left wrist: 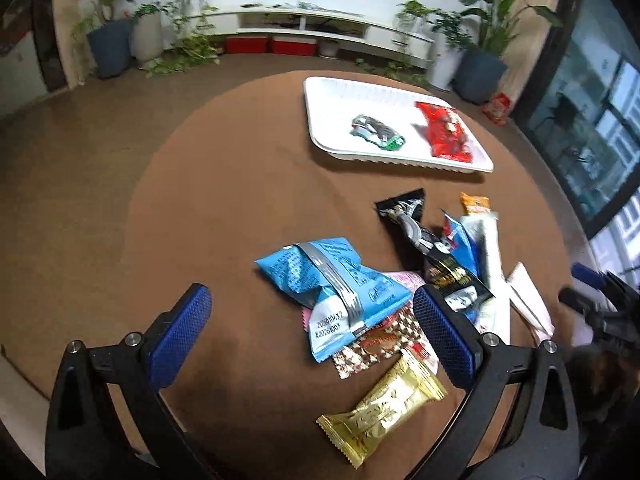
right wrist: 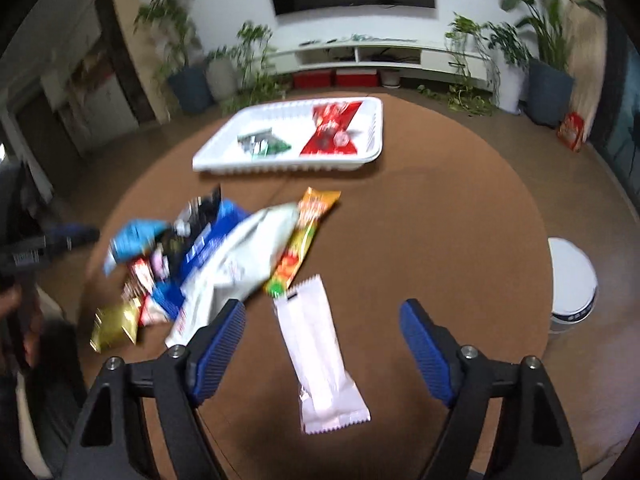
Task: Organize snacks
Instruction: 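Grasp the blue packet with the left tool while the right tool grasps the white packet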
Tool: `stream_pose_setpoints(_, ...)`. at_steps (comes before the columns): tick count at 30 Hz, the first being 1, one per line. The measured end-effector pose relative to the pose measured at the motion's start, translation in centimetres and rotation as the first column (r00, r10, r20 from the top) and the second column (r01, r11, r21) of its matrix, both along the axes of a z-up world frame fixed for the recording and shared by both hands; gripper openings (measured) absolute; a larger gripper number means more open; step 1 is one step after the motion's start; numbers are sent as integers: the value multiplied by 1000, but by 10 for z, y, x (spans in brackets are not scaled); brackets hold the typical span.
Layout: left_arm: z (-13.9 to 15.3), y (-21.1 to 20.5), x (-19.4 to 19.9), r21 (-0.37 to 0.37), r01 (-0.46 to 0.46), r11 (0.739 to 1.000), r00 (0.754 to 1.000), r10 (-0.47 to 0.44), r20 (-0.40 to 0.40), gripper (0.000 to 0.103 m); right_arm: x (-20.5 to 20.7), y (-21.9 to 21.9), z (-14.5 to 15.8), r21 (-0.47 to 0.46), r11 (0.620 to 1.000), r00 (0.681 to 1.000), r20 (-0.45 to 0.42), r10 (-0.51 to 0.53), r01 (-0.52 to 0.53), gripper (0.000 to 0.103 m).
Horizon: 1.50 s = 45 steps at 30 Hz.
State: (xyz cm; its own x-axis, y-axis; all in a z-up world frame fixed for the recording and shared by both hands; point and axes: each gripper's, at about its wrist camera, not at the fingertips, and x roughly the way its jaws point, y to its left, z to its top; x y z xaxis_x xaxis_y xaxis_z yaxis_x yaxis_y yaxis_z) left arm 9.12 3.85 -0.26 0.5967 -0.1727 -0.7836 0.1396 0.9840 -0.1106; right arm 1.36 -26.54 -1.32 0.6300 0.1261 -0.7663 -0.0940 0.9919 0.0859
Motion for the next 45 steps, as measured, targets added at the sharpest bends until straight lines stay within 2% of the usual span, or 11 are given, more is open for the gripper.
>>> stream_pose_setpoints(4,-5,-17,13,46,-7,999,998,9,-54,102,3,6,-11,-59,998,1000,-16,-6,5,82)
stream_pose_setpoints(8,-17,-31,35,99,-24,995,993,35,-112,102,0,7,-17,-43,999,1000,-23,6,-7,82)
stream_pose_setpoints(14,-33,-37,57,132,-32,991,991,49,-122,101,-1,3,-26,-24,1000,999,-38,14,-15,82)
stream_pose_setpoints(16,-39,-37,57,144,-2,990,991,21,-132,93,-2,1,-26,-25,1000,999,-35,5,-6,82)
stream_pose_setpoints(20,-49,-17,66,129,-27,991,986,48,-160,60,-3,0,-26,-33,999,1000,-29,-3,2,82)
stream_pose_setpoints(24,-55,-5,71,117,-13,993,982,35,-186,60,-3,4,-26,-40,999,1000,-28,11,-12,82)
stream_pose_setpoints(27,-47,-2,77,145,-18,989,988,40,-151,60,-2,5,-25,-44,999,1000,-28,13,-15,82)
stream_pose_setpoints(31,-53,-5,92,165,43,985,978,-8,-207,61,-1,7,-27,-54,998,999,-33,15,-17,82)
stream_pose_setpoints(36,-58,-2,104,156,65,986,979,-33,-199,61,0,11,-29,-80,996,999,-43,25,-28,82)
stream_pose_setpoints(39,-64,-1,102,128,93,987,978,-67,-197,50,1,14,-29,-94,995,998,-45,34,-38,82)
stream_pose_setpoints(45,-68,0,97,92,115,989,979,-97,-179,44,3,19,-32,-117,992,997,-66,49,-57,74)
